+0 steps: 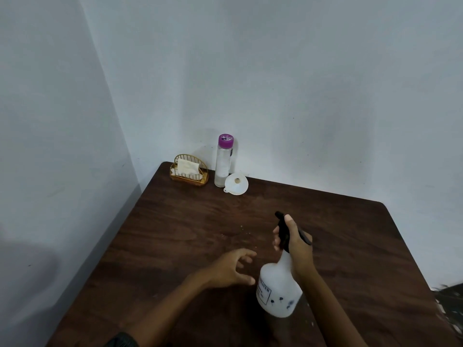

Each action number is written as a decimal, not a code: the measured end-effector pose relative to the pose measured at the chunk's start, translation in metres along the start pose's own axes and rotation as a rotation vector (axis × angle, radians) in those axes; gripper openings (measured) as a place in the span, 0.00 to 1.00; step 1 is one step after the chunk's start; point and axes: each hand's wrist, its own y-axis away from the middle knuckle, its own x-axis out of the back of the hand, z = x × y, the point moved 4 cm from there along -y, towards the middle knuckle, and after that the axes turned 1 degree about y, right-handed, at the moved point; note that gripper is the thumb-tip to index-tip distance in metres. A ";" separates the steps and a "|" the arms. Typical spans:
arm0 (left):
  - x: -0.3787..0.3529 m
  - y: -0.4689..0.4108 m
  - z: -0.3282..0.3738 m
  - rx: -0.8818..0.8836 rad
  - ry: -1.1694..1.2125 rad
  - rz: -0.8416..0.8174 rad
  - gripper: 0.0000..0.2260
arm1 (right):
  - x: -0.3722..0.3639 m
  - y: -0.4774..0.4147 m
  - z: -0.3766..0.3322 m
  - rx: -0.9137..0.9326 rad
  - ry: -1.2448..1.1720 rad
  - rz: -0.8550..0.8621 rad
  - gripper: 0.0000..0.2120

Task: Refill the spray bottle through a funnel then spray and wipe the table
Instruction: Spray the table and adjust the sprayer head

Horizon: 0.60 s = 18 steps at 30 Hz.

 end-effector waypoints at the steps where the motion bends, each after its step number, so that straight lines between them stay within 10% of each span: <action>1: -0.004 0.000 0.002 -0.017 0.000 -0.053 0.34 | -0.001 -0.002 -0.002 -0.001 -0.033 0.018 0.22; 7: -0.025 -0.007 0.007 -0.142 0.058 -0.020 0.47 | -0.015 -0.008 -0.011 -0.007 -0.141 -0.078 0.21; 18: -0.014 -0.004 0.002 -0.188 0.253 0.209 0.36 | -0.009 -0.010 -0.007 -0.064 -0.140 -0.302 0.11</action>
